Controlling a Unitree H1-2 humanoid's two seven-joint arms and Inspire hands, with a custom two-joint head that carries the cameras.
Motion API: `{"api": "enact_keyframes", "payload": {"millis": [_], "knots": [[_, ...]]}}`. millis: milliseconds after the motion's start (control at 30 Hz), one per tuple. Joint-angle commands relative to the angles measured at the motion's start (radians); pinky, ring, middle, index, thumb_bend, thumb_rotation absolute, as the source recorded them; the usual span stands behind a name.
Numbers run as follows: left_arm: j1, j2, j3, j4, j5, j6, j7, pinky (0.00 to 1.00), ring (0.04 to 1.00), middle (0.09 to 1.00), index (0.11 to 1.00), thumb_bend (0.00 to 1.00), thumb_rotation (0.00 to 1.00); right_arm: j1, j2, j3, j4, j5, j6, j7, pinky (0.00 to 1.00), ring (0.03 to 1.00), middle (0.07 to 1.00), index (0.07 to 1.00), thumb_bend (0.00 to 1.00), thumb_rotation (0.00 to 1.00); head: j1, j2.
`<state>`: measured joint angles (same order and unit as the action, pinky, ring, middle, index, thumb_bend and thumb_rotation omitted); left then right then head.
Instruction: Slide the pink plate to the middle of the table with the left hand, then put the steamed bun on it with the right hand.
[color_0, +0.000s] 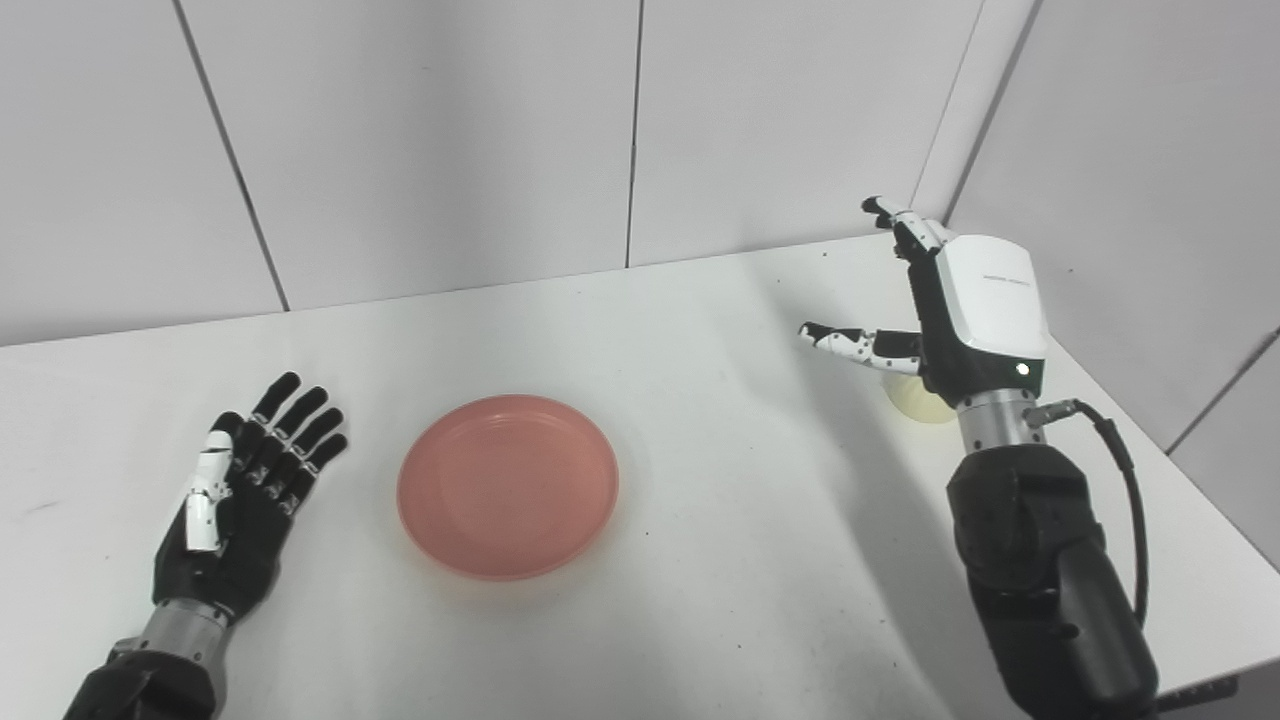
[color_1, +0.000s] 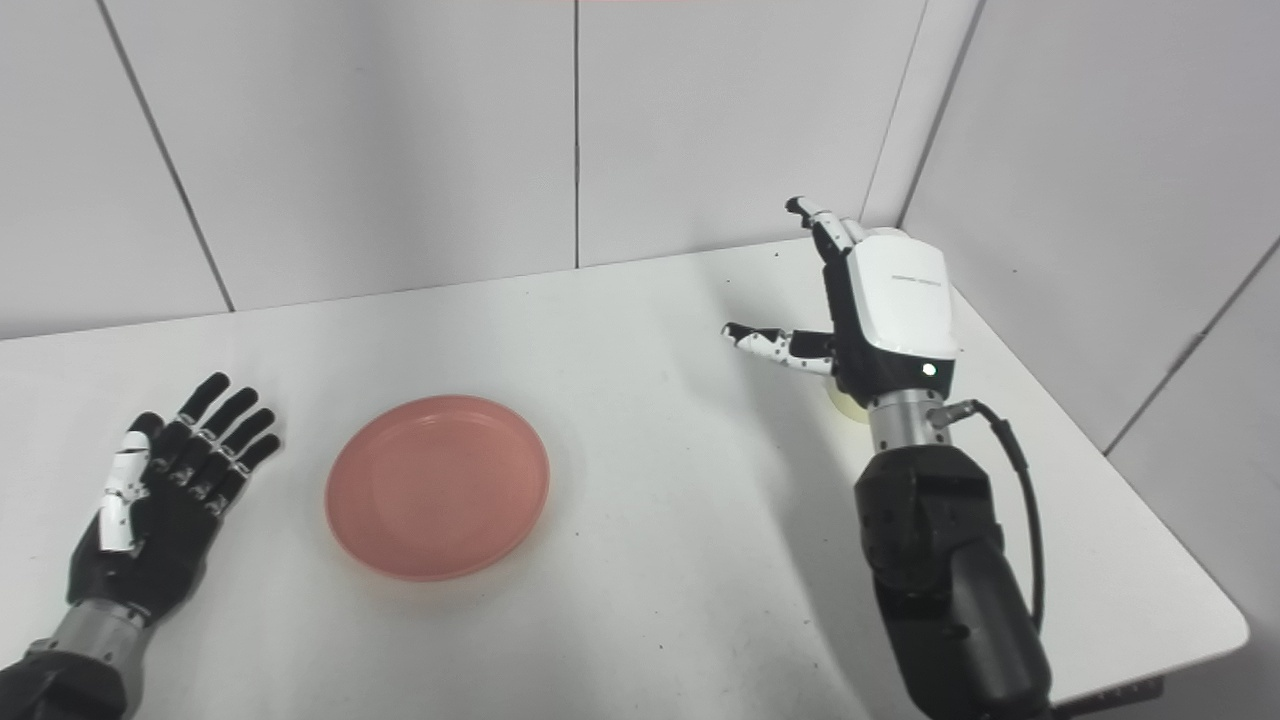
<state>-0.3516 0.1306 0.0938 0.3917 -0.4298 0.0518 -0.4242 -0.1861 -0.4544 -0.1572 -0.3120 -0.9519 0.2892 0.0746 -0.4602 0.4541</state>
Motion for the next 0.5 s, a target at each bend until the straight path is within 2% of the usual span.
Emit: {"api": "enact_keyframes", "payload": {"millis": [0,67,200,467], "knots": [[0.073,0.020,0.004,0.122,0.020,0.041,0.009,0.90,0.892,0.901,0.894,0.44,1.00,-0.028,-0.044,-0.018,-0.001,0.006,0.038,0.037,0.62,0.747,0.798,0.816,0.90,0.42,-0.009,0.001],[0.064,0.027,0.008,0.147,0.018,0.032,-0.002,0.90,0.892,0.904,0.896,0.45,1.00,-0.035,-0.063,-0.021,0.015,0.010,0.058,0.069,0.65,0.770,0.810,0.827,0.90,0.42,-0.016,0.001],[0.052,0.035,0.016,0.181,0.019,0.018,-0.018,0.90,0.887,0.899,0.894,0.45,0.99,-0.046,-0.092,-0.022,0.063,0.036,0.067,0.086,0.66,0.786,0.818,0.833,0.91,0.40,-0.026,0.004],[0.040,0.047,0.026,0.227,0.018,-0.003,-0.037,0.88,0.875,0.886,0.880,0.46,0.94,-0.071,-0.143,-0.011,0.202,0.086,0.046,0.063,0.66,0.793,0.819,0.832,0.93,0.46,-0.047,0.011]]}}
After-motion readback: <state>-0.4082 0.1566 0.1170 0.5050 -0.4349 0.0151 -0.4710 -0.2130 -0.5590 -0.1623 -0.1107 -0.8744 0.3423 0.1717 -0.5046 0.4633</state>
